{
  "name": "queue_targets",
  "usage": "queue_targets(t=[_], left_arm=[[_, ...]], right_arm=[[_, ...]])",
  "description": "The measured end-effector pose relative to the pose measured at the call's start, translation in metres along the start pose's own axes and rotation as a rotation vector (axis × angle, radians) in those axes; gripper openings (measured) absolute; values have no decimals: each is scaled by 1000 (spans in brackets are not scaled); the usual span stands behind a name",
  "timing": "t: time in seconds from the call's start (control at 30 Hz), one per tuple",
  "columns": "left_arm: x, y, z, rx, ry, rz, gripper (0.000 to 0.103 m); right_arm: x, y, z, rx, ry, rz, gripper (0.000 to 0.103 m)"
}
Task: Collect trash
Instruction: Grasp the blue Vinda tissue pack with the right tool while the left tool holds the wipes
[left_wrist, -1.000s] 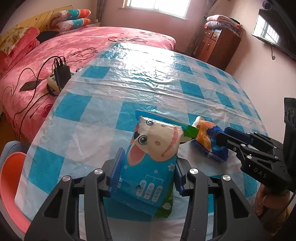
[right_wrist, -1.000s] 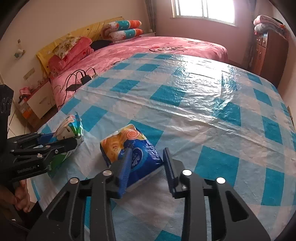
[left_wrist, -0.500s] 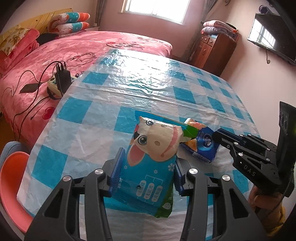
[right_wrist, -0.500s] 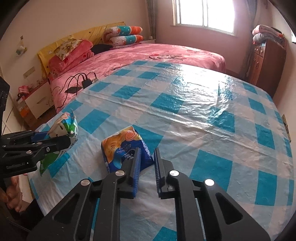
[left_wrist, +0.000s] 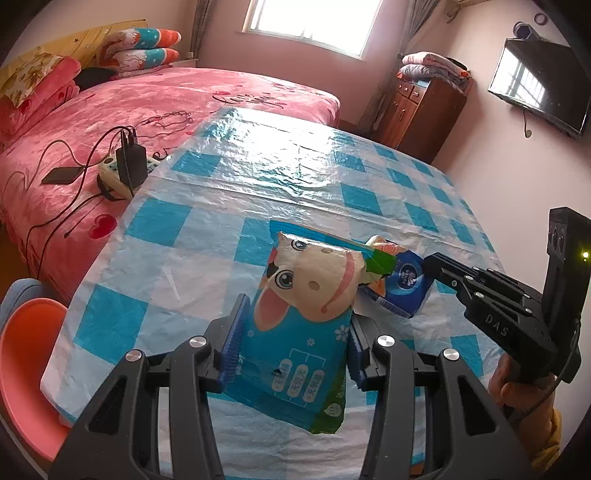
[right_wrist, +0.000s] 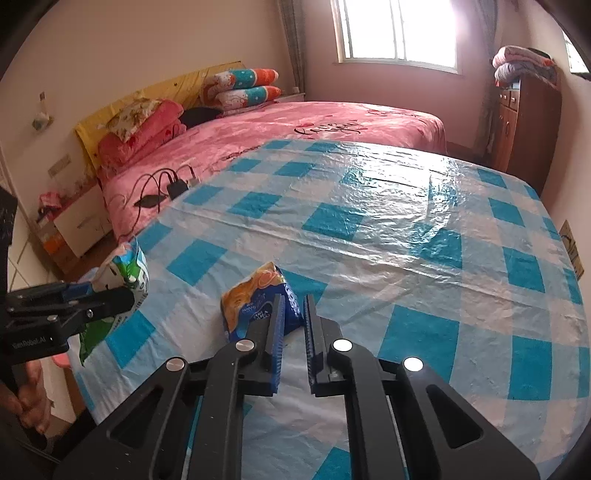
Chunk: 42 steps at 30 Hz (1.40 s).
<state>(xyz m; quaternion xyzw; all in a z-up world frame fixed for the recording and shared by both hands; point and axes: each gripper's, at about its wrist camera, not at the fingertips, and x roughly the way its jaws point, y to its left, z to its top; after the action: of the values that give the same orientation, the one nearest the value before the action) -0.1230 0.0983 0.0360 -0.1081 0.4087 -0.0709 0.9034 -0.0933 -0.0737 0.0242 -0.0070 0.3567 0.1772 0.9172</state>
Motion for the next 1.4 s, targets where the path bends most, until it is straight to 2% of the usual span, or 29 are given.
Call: queue_targets(t=[0.37,0.57,0.63,0.67,0.7,0.87,1.03,1.2,1.4], left_arm=[[-16,16,-3,-36,-33,-29,48],[-20,26,-6,-51,-37,-44,48],[-19,29,-6,-58,-35,-46,48],[-19,32,-7,-61,-35,-47,48],[-19,34,-7,-65,-35,-50,48],[-18,42,-9,-74,-33,-66,48],[-16,50,-12,-88,-31,-84,48],[-17,63,-14,-111,-36,-101,48],[-18,72,-18,-118,-37,-126,48]], right_arm=[[-8,-6,2,80,-9,61,9],[12,0,-6,66,124,103,11],[17,2,-9,60,148,81,29],[18,2,-9,58,149,82,51],[17,3,-9,56,143,81,67],[23,22,-1,1,125,60,80],[43,39,-2,-62,161,-43,80],[50,49,-4,-111,173,-112,58],[49,54,-5,-113,162,-105,38]])
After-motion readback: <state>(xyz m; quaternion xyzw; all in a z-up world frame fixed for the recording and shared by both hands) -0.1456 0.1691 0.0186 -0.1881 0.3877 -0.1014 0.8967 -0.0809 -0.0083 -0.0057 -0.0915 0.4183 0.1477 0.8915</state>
